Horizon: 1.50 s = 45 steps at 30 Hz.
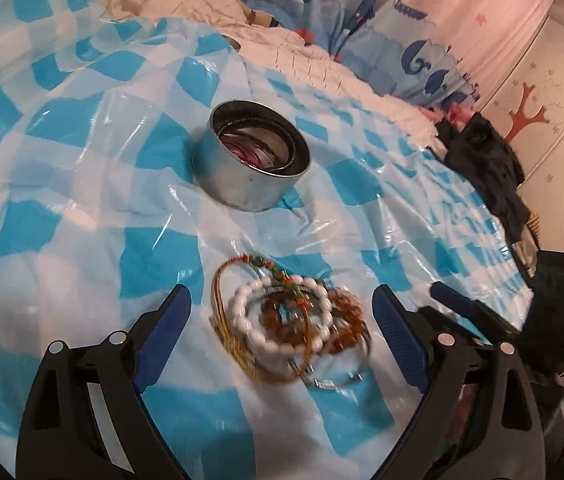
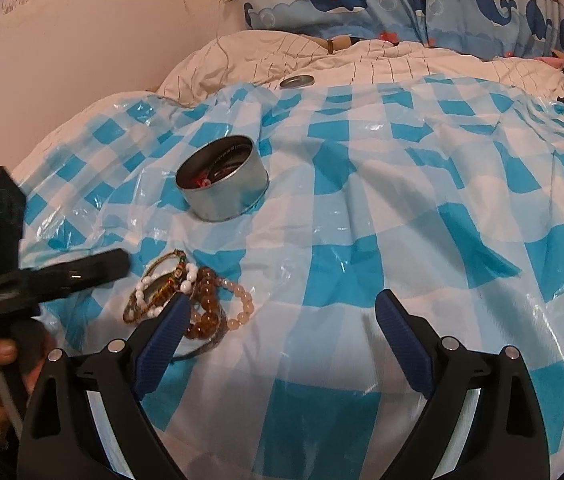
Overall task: Organize jewelry
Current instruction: 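Lower the open left gripper onto the beaded bracelet pile, then close the left gripper on the green-and-gold beaded bracelet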
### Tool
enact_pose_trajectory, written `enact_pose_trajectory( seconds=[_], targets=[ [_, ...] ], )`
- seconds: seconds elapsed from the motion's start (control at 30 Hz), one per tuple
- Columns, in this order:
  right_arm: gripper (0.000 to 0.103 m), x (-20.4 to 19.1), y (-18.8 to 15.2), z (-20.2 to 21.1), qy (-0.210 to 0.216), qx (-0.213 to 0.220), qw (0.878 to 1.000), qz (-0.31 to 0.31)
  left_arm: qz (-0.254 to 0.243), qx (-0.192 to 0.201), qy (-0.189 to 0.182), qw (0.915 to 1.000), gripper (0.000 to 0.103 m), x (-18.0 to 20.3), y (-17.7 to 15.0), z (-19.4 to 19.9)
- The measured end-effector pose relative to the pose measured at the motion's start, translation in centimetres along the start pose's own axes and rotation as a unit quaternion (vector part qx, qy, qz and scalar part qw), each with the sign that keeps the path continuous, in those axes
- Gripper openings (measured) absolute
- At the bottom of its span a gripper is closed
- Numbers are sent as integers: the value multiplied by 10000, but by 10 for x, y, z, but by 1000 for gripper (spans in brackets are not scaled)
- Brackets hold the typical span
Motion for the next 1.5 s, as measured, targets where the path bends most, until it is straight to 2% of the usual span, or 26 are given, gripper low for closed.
enact_pose_trajectory(
  seconds=[0.03,0.13,0.2,0.23,0.3,0.33,0.4,0.47,0.5,0.67,0.93,1.07,1.13,1.2,1.27,1.37,1.43,1.47,1.5],
  targets=[
    [90,0,1,0,17,8,10000,-10,-87,-51,65,9999,88,1,2,-5],
    [90,1,3,-1,56,20,10000,-37,-183,-146,134,9996,76,-1,6,-13],
    [90,1,4,-1,89,11,9999,-80,-285,-285,209,9990,58,-2,6,-20],
    [90,2,4,-1,103,8,9999,-100,-359,-388,254,9983,54,-2,5,-24],
    [90,2,4,-1,135,1,9998,-133,-341,-517,327,9975,39,-7,3,-29],
    [90,1,4,-1,142,-2,9998,-137,-345,-549,363,9972,35,-9,1,-29],
    [90,1,4,-2,152,-11,9998,-138,-361,-601,420,9967,20,-12,-2,-29],
    [90,1,3,-3,163,-29,9998,-148,-223,-677,343,9969,11,-17,-3,-28],
    [90,1,3,-3,166,-39,9997,-148,-195,-714,331,9967,9,-18,-4,-28],
    [90,-2,-1,-6,154,-98,9998,-81,-253,-814,360,9957,8,-18,1,-26],
    [90,-14,-9,-12,169,-224,9993,245,-180,-479,384,9980,6,-29,23,-6],
    [90,-16,-12,-16,165,-280,9990,300,-71,-732,523,9959,8,-38,19,-15],
    [90,-16,-13,-17,163,-300,9990,284,0,-773,520,9956,17,-42,17,-18],
    [90,-16,-14,-17,171,-309,9990,269,79,-613,580,9964,44,-44,21,-17],
    [90,-16,-15,-17,180,-321,9989,275,133,-436,700,9965,51,-48,26,-17],
    [90,-17,-16,-17,191,-332,9988,310,143,-456,762,9959,51,-48,27,-26],
    [90,-17,-15,-16,208,-323,9988,303,-65,-514,896,9946,51,-44,26,-34],
    [90,-17,-14,-16,216,-309,9989,292,-183,-533,990,9935,49,-41,25,-37],
    [90,-17,-14,-16,216,-302,9989,286,-273,-531,1081,9923,36,-41,25,-38]
  ],
)
Point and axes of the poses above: each gripper's, at about its wrist camera, not at the fingertips, and z roughly against the way its jaws point, x to its right, y to its top, the point moved 4 cm from there along -z, roughly the way its jaws point, and after that the axes turned 7 degrees about x, right-handed, at the moved point
